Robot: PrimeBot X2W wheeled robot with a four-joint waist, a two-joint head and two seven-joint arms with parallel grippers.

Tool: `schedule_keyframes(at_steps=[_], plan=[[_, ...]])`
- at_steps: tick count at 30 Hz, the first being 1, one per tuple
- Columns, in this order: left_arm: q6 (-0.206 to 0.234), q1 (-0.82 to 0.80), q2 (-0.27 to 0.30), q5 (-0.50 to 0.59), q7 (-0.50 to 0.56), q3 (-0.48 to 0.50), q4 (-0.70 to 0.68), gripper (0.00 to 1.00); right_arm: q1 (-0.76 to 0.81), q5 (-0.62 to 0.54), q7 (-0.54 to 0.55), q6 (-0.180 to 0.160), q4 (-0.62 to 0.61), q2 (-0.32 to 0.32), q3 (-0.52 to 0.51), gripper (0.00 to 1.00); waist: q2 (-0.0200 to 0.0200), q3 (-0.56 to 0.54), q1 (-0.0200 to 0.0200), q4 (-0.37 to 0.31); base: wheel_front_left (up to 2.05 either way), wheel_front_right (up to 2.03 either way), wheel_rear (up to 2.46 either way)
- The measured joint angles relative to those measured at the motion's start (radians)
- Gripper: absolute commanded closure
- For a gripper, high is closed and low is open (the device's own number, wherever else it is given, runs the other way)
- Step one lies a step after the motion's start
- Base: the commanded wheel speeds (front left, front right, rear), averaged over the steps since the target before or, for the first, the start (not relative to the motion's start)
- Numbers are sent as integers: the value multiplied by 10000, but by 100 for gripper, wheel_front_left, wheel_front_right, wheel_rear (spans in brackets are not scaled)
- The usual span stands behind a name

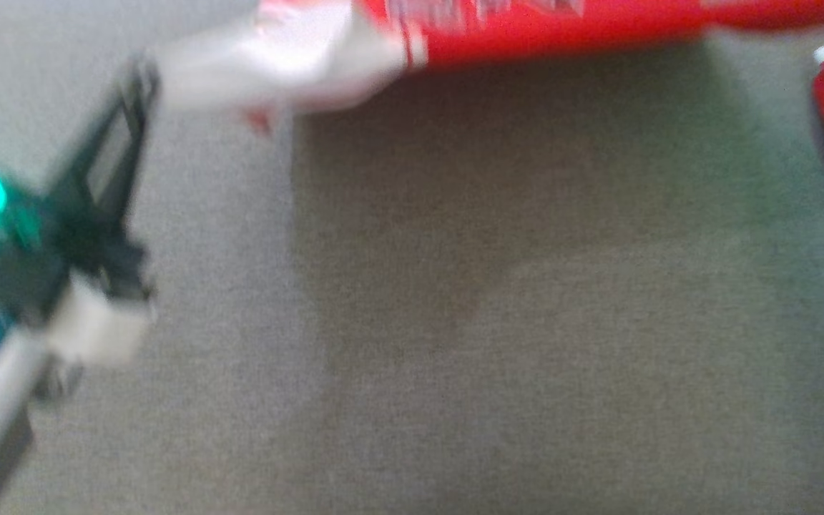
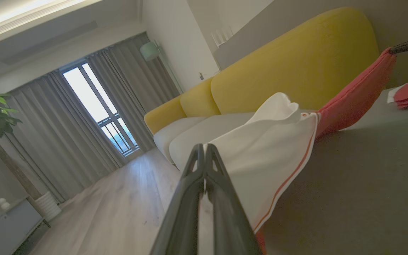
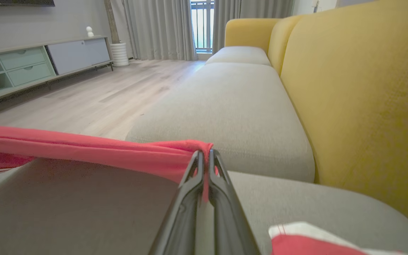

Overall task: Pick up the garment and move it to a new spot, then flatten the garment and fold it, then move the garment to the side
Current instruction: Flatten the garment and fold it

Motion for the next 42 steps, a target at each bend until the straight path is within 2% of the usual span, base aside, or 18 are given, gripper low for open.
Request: schedule_keyframes(at_steps=[4, 11, 19, 21, 25, 30, 35, 42], plan=[[213, 2525, 100, -303, 2, 159, -769, 100, 1673, 203, 0, 0, -504, -341, -33, 100, 0, -707, -1, -72, 0, 0, 0], [345, 5417, 88, -500, 12, 376, -1620, 100, 3677, 546, 4, 0, -1536, -671, -255, 100, 0, -1681, 1, -196, 0, 0, 0], [443, 7043, 190, -629, 58, 253, -1996, 100, 5580, 535, 435, 0, -2439, -997, -928, 100, 0, -1912, 3, -251, 0, 0, 0], [431, 7001, 178, -780, 61, 270, -2004, 100, 6103, 514, 581, 0, -2698, -961, -1555, 100, 0, -1754, 4, -227, 0, 0, 0], [345, 6476, -48, -798, 161, 270, -1726, 100, 6114, 326, 876, 0, -2796, -635, -2008, 100, 0, -1472, 4, -213, 0, 0, 0], [-90, 4882, -623, -671, 322, 201, -922, 100, 6015, 0, 1281, 0, -2650, -121, -2226, 100, 0, -964, 5, -185, 0, 0, 0], [-598, 3283, -1037, -121, 322, -19, 63, 100, 5064, -288, 1455, 0, -2403, 242, -2245, 100, 0, -373, 6, -168, 0, 0, 0], [-1131, 1390, -1227, 437, 307, -29, 1151, 100, 3747, -447, 1459, 0, -1977, 430, -2088, 100, -1, 260, 7, -125, 0, 0, 0]])
